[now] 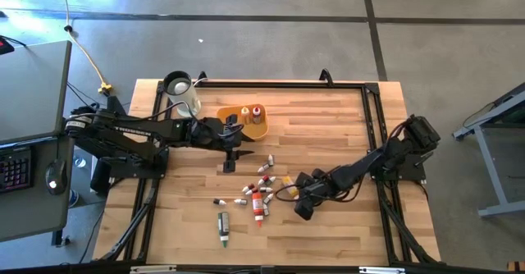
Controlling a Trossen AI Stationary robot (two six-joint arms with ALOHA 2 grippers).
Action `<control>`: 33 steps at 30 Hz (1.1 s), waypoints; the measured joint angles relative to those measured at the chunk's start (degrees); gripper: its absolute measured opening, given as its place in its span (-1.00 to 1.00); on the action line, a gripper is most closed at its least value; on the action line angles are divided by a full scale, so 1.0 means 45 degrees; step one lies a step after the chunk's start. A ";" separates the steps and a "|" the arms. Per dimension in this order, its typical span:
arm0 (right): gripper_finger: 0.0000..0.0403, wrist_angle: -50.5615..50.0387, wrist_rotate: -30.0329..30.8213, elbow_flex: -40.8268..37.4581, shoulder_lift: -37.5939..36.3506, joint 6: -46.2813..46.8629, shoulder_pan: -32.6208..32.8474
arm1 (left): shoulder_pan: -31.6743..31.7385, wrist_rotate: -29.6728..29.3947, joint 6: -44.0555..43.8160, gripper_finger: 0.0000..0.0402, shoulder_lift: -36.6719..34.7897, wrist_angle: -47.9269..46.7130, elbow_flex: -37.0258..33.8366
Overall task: Pick & Place food coloring
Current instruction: Put the large yellow food coloring bottle into the yellow bin
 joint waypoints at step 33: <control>-0.26 -0.0587 -0.1130 -0.0015 -0.1168 -0.2514 -0.1587 | 0.0000 -0.0030 0.0686 -0.18 0.0004 0.0005 -0.0005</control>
